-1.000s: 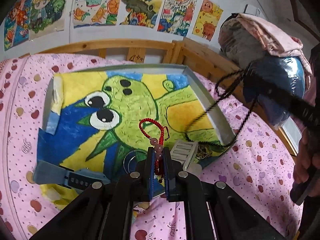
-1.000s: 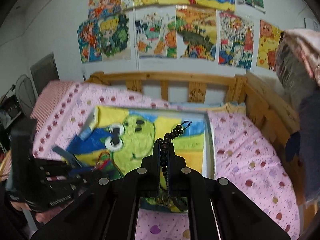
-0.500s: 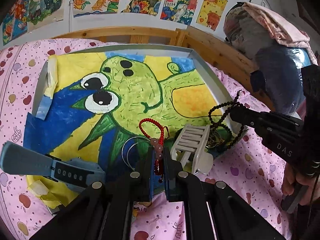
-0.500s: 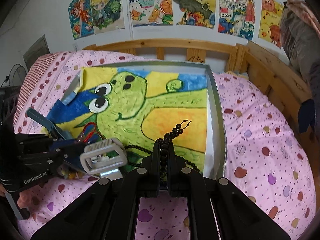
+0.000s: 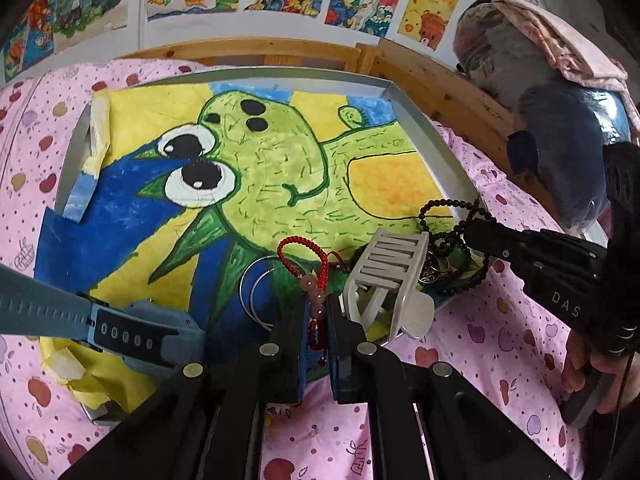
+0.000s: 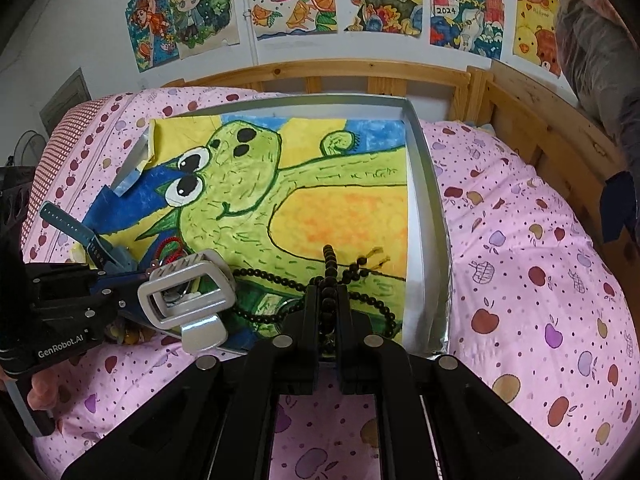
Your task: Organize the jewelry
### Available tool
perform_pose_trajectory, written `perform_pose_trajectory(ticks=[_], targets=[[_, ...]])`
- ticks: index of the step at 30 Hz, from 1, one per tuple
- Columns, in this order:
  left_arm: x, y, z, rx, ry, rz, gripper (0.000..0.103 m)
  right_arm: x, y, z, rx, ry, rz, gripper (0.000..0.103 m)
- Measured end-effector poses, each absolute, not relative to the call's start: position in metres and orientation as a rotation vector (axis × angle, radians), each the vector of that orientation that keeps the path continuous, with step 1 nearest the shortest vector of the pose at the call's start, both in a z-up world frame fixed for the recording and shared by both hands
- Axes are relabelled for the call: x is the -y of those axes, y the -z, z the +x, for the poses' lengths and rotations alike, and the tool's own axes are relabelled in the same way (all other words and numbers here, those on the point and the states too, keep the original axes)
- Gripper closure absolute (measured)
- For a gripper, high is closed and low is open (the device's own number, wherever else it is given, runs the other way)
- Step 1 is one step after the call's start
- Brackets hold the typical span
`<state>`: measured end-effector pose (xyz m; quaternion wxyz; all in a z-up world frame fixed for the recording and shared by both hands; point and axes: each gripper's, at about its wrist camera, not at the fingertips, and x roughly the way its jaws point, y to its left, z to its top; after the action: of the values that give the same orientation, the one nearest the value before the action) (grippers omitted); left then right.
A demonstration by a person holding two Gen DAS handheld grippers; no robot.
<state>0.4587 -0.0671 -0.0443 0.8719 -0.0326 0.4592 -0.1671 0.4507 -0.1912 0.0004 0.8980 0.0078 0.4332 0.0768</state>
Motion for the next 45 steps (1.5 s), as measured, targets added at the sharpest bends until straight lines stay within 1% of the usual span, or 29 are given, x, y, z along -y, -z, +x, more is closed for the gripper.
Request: perform_pose_trajectory(ticks=[1, 2, 3, 5, 7, 8, 11, 12, 13, 14, 15, 16, 17, 18, 20, 23, 25, 27, 31, 34, 36, 45], targets=[[0.066, 0.045, 0.460, -0.968, 0.349, -0.078, 0.095, 0.192, 0.000, 0.451, -0.902, -0.158, 0.021, 0.084], [0.065, 0.045, 0.460, -0.973, 0.345, -0.083, 0.094, 0.193, 0.000, 0.450, -0.904, -0.160, 0.027, 0.071], [0.064, 0.045, 0.461, -0.978, 0.342, -0.086, 0.094, 0.195, 0.000, 0.449, -0.904, -0.161, 0.030, 0.062], [0.064, 0.045, 0.461, -0.980, 0.342, -0.091, 0.092, 0.197, -0.001, 0.447, -0.904, -0.162, 0.035, 0.061], [0.063, 0.043, 0.460, -0.978, 0.340, -0.094, 0.087, 0.198, -0.002, 0.447, -0.911, -0.158, 0.035, 0.060], [0.063, 0.042, 0.460, -0.975, 0.337, -0.096, 0.086, 0.199, -0.002, 0.446, -0.914, -0.156, 0.035, 0.058], [0.063, 0.037, 0.457, -0.965, 0.340, -0.102, 0.081, 0.201, -0.006, 0.442, -0.909, -0.145, 0.038, 0.045], [0.063, 0.035, 0.456, -0.961, 0.339, -0.101, 0.075, 0.202, -0.007, 0.441, -0.906, -0.144, 0.041, 0.043], [0.062, 0.032, 0.455, -0.958, 0.338, -0.105, 0.066, 0.203, -0.010, 0.440, -0.902, -0.139, 0.044, 0.043], [0.061, 0.029, 0.454, -0.951, 0.337, -0.116, 0.062, 0.205, -0.012, 0.438, -0.898, -0.132, 0.047, 0.042], [0.059, 0.026, 0.452, -0.941, 0.335, -0.128, 0.048, 0.207, -0.014, 0.436, -0.895, -0.128, 0.051, 0.041], [0.057, 0.024, 0.450, -0.931, 0.331, -0.137, 0.030, 0.208, -0.016, 0.435, -0.891, -0.124, 0.054, 0.040], [0.054, 0.019, 0.447, -0.903, 0.316, -0.151, 0.023, 0.209, -0.018, 0.433, -0.884, -0.120, 0.059, 0.036], [0.051, 0.014, 0.443, -0.873, 0.304, -0.163, 0.019, 0.211, -0.021, 0.430, -0.875, -0.114, 0.064, 0.030], [0.048, 0.007, 0.440, -0.856, 0.313, -0.175, 0.019, 0.214, -0.026, 0.425, -0.853, -0.106, 0.077, 0.027], [0.045, -0.002, 0.437, -0.845, 0.299, -0.185, 0.018, 0.219, -0.033, 0.417, -0.829, -0.099, 0.100, 0.026], [0.042, -0.007, 0.433, -0.833, 0.294, -0.187, 0.014, 0.221, -0.038, 0.411, -0.808, -0.096, 0.114, 0.022], [0.040, -0.014, 0.426, -0.806, 0.285, -0.185, 0.012, 0.222, -0.044, 0.403, -0.781, -0.096, 0.123, 0.012], [0.036, -0.028, 0.411, -0.753, 0.259, -0.179, 0.006, 0.221, -0.054, 0.388, -0.733, -0.099, 0.128, 0.010], [0.030, -0.035, 0.400, -0.713, 0.236, -0.191, 0.002, 0.220, -0.063, 0.374, -0.685, -0.096, 0.128, 0.001], [0.026, -0.039, 0.393, -0.695, 0.216, -0.189, 0.000, 0.220, -0.068, 0.364, -0.652, -0.097, 0.128, 0.001], [0.006, -0.049, 0.359, -0.646, 0.172, -0.144, 0.000, 0.208, -0.083, 0.329, -0.583, -0.096, 0.123, 0.002]])
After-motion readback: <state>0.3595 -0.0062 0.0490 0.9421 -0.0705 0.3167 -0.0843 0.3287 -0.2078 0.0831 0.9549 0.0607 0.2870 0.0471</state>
